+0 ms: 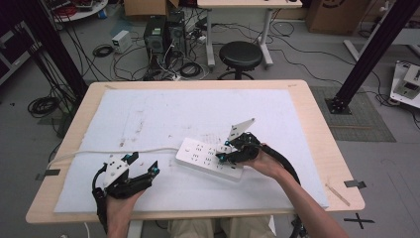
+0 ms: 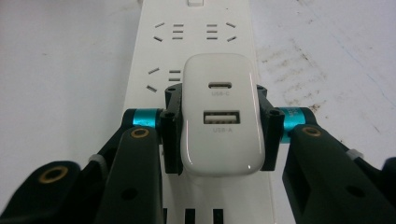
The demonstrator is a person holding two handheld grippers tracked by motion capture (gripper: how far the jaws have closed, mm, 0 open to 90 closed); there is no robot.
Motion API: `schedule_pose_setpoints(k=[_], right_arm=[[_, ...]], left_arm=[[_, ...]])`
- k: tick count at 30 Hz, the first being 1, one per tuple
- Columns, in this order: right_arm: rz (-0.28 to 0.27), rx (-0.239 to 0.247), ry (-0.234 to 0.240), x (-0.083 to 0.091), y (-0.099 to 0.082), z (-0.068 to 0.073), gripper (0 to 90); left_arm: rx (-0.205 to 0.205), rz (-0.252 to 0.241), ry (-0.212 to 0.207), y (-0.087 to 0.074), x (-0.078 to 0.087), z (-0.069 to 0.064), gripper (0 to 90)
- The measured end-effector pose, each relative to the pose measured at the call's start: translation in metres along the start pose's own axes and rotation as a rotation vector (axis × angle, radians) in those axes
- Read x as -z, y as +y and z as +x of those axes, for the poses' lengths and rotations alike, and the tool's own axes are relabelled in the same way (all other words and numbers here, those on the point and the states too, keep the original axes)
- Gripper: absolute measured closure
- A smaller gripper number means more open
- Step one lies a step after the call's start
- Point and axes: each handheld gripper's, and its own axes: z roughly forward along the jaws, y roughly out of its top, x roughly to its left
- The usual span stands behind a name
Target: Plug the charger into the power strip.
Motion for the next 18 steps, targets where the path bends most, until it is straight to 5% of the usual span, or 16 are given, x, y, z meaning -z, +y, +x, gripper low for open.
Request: schedule_pose_setpoints(k=[4,10,11,13,14,18], right_arm=[[0.023,-0.033,0.045,-0.001,-0.002,-0.003,54.1],[0.003,-0.045,0.038,0.004,-0.003,-0.002,39.1],[-0.022,-0.034,0.014,0.009,-0.001,0.001,29.9],[-0.027,-0.034,0.012,0.01,-0.001,0.002,27.8],[-0.045,-0.031,-0.029,0.013,-0.003,0.005,20.2],[-0.063,-0.042,-0.065,0.016,-0.004,0.008,19.0]], left_arm=[[0.004,-0.002,0.003,-0.001,0.001,0.0,24.6],[-0.002,-0.001,-0.002,-0.001,0.001,0.0,24.6],[-0.002,-0.003,-0.002,-0.001,0.001,0.0,24.6],[-0.001,-0.004,-0.003,-0.001,0.001,-0.001,24.6],[-0.003,-0.002,-0.005,-0.001,0.001,-0.001,24.6],[-0.002,-0.001,-0.012,-0.001,0.0,-0.001,24.6]])
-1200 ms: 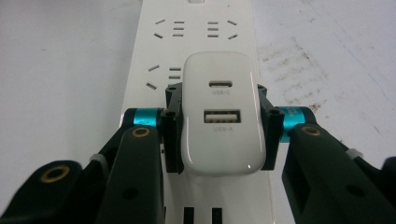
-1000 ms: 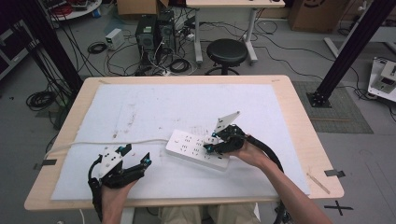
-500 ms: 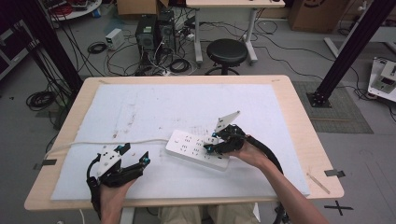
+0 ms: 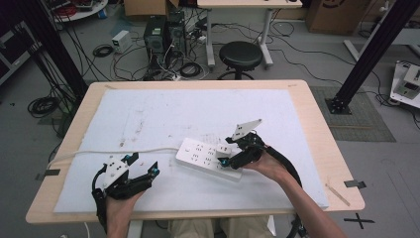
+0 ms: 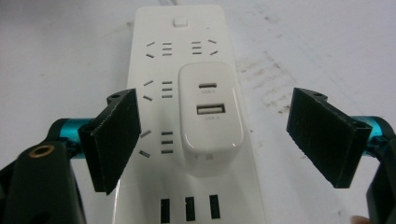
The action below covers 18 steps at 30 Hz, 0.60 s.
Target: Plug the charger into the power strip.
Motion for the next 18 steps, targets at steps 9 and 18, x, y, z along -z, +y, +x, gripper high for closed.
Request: schedule_pose_setpoints(k=[9,18], right_arm=[[-0.103,-0.082,-0.086,0.022,-0.015,0.001,18.2],[-0.225,-0.162,-0.236,0.059,-0.044,0.003,18.2]], left_arm=[[-0.003,-0.001,-0.001,0.001,-0.001,0.001,24.6],[-0.013,-0.001,-0.011,0.004,-0.003,-0.002,24.6]])
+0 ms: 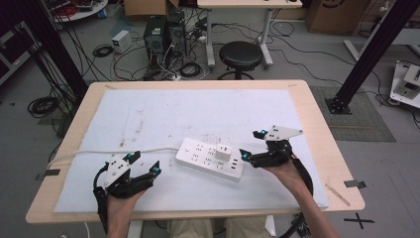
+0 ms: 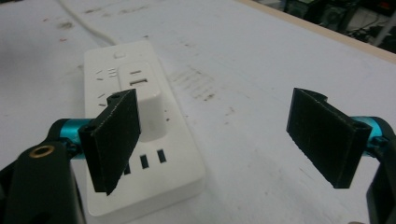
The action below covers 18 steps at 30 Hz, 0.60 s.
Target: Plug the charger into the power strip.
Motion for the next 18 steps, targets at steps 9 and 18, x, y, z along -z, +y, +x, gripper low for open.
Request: schedule_pose_setpoints(k=[9,18], right_arm=[[-0.067,-0.084,-0.12,0.032,-0.03,-0.009,18.2],[-0.095,-0.18,-0.159,0.043,-0.052,-0.012,18.2]], left_arm=[[0.005,0.003,0.014,-0.002,-0.001,0.007,24.6],[0.009,0.004,0.021,-0.002,-0.003,0.012,24.6]])
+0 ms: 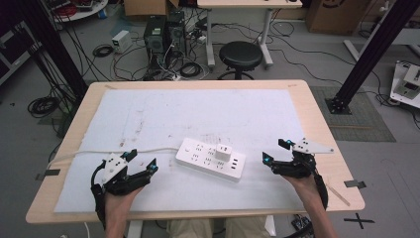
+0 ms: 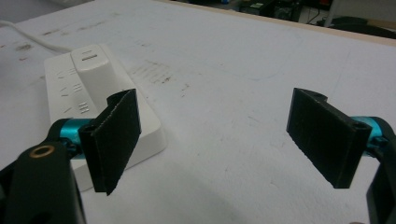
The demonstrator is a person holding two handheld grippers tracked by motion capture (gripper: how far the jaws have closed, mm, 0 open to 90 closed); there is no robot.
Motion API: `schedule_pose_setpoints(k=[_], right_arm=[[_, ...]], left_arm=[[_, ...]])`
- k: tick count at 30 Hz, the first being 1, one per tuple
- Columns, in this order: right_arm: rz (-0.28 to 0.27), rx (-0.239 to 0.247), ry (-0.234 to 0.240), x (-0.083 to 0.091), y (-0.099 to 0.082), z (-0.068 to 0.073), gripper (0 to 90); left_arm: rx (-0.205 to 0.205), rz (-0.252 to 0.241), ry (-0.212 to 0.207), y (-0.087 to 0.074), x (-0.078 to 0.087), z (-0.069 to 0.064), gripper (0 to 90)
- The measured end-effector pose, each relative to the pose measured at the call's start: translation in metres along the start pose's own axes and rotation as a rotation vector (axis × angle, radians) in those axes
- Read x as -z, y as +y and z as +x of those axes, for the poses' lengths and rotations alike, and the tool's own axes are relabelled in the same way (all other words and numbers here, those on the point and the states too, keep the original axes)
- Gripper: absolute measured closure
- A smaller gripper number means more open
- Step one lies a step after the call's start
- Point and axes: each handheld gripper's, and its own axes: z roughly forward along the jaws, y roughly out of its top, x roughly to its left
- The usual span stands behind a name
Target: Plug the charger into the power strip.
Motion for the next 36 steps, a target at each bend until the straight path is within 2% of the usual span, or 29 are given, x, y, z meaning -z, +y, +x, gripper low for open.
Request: schedule_pose_setpoints(k=[9,11,28,36], right_arm=[[-0.015,-0.014,-0.012,0.006,-0.005,-0.003,18.2],[-0.017,-0.009,-0.013,0.007,-0.006,-0.004,18.2],[-0.003,-0.024,-0.014,0.006,-0.011,-0.004,18.2],[0.011,-0.037,-0.024,0.002,-0.015,-0.007,18.2]], left_arm=[[-0.009,0.013,-0.002,-0.001,-0.004,0.001,24.6],[0.001,0.01,0.0,-0.001,-0.004,0.001,24.6],[-0.005,0.017,-0.001,-0.001,-0.007,0.001,24.6],[-0.001,0.011,0.025,-0.004,-0.005,0.005,24.4]])
